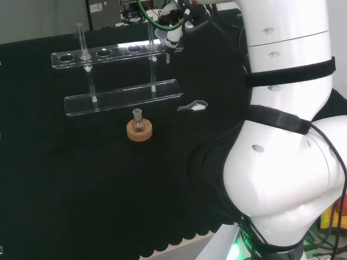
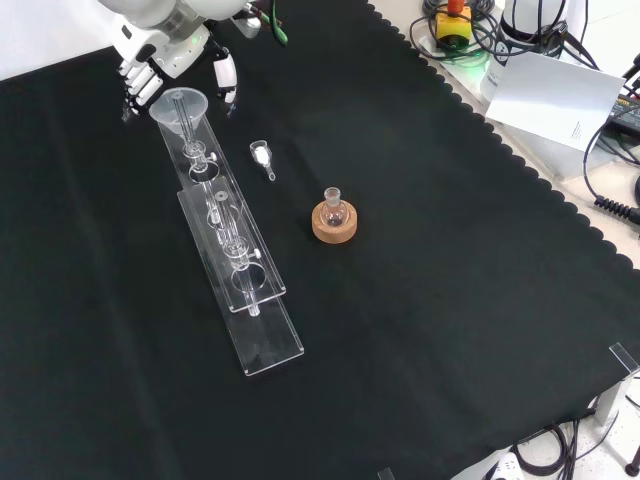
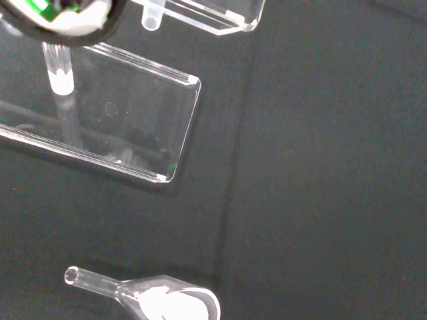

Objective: Pick up the funnel from the transparent funnel stand.

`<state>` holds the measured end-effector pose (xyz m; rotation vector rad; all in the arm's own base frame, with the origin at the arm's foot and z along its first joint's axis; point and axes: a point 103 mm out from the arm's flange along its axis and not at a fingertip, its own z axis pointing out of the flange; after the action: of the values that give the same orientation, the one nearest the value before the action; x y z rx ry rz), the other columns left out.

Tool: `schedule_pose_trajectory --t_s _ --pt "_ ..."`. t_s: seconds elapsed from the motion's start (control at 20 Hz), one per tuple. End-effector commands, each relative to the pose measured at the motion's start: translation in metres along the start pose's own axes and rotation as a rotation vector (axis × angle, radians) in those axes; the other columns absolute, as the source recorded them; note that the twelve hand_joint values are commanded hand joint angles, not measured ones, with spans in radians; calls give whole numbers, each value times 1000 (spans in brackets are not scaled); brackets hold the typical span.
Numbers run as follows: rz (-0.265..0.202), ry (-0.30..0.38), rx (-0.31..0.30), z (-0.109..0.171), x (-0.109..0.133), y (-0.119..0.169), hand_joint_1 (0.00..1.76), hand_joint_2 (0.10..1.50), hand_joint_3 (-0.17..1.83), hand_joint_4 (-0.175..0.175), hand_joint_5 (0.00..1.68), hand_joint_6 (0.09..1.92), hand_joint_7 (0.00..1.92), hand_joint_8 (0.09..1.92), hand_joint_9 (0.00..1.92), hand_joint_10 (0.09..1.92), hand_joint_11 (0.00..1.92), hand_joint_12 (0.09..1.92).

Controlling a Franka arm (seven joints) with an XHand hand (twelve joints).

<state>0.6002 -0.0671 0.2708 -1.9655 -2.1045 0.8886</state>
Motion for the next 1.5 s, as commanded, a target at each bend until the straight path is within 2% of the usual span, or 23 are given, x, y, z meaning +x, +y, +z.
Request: schedule_pose_trajectory --t_s 0.05,0.15,0.3,0.4,0.55,0.6,0.7,1.15,1.25,1.5 --pt "5 -3 3 -1 2 1 777 577 507 -31 41 87 19 664 190 806 93 1458" --pt "12 -7 -2 -2 2 1 791 575 545 -32 123 87 54 720 243 780 94 1450" --pt "21 -12 -9 -4 2 1 814 592 593 -30 347 87 98 753 319 750 107 1434" --pt "25 -20 -13 -5 2 0 823 610 610 -28 471 186 119 747 359 711 119 1414" --pt "38 -29 -29 -7 2 0 839 636 623 -13 512 786 138 738 396 677 133 1405" --pt "42 -32 -34 -8 2 -1 844 640 629 -11 510 920 140 739 402 676 137 1404" --pt "45 -35 -39 -11 2 -3 853 647 638 -9 511 1041 139 740 408 676 142 1403" --pt "74 -42 -62 -38 -8 -26 863 652 664 -12 501 1102 136 738 416 678 154 1397" --pt "80 -58 -61 -43 -9 -34 863 651 668 -12 501 1104 136 738 416 679 154 1397" --pt "102 -37 -76 -65 -17 -66 863 651 673 -12 504 1107 136 737 417 679 155 1397"
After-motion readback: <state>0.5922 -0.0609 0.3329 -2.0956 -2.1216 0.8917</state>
